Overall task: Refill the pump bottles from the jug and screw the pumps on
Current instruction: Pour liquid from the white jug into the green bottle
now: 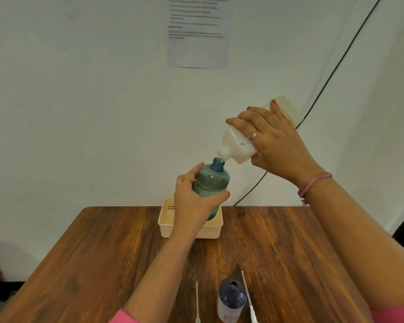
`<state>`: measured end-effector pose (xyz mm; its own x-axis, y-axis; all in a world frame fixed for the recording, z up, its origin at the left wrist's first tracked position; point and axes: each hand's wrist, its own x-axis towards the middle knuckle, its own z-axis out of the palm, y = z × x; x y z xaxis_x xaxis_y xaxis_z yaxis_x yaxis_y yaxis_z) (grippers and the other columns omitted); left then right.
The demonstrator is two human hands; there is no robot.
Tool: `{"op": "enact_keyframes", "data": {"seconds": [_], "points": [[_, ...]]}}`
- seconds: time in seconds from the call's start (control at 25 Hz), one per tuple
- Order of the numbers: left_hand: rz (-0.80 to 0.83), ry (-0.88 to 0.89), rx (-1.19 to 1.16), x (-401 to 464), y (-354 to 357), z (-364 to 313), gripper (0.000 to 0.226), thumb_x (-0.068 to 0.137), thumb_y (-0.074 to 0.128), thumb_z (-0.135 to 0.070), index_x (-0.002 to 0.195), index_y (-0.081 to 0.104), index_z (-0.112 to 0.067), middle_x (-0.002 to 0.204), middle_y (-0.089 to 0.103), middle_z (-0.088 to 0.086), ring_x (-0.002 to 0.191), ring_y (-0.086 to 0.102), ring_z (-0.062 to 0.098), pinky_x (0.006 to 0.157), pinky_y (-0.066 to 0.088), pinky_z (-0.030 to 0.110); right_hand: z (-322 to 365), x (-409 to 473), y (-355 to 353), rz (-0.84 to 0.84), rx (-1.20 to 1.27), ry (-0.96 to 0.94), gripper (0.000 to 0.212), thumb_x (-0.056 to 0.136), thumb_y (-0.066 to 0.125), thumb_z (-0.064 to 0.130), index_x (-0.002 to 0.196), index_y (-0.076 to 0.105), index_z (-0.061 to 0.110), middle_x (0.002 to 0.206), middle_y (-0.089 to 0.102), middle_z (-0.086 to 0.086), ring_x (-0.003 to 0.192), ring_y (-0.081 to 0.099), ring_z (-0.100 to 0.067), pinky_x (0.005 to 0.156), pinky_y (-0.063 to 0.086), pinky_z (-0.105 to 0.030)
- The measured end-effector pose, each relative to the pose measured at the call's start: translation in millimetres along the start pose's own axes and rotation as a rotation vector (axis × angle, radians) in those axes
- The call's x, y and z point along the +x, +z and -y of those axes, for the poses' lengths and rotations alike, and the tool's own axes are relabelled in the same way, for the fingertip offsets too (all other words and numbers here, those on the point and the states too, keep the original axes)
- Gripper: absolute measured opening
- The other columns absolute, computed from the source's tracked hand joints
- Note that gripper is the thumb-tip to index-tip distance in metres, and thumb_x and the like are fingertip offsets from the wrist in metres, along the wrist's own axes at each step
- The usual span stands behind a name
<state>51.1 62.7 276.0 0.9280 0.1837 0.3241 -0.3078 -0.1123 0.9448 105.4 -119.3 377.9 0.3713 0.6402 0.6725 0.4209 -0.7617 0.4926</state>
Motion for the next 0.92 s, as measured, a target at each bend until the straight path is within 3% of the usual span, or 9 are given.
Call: {"op": "enact_keyframes", "data": {"seconds": [0.92], "points": [[0.010,-0.011,0.001,2.4,1.9,1.5,0.080,0.061,0.088,-0.017,0.129,0.049,-0.033,0.121,0.048,-0.004,0.104,0.053,0.007,0.089,0.055,0.031,-2.7,4.5,4.5,-0.065,-0.059,-0.055,0.080,0.069,0.077,0.008,0.137,0.038,0.021,0.126,0.055,-0.009,0.125,0.045,-0.032,0.111,0.019,-0.056]]}}
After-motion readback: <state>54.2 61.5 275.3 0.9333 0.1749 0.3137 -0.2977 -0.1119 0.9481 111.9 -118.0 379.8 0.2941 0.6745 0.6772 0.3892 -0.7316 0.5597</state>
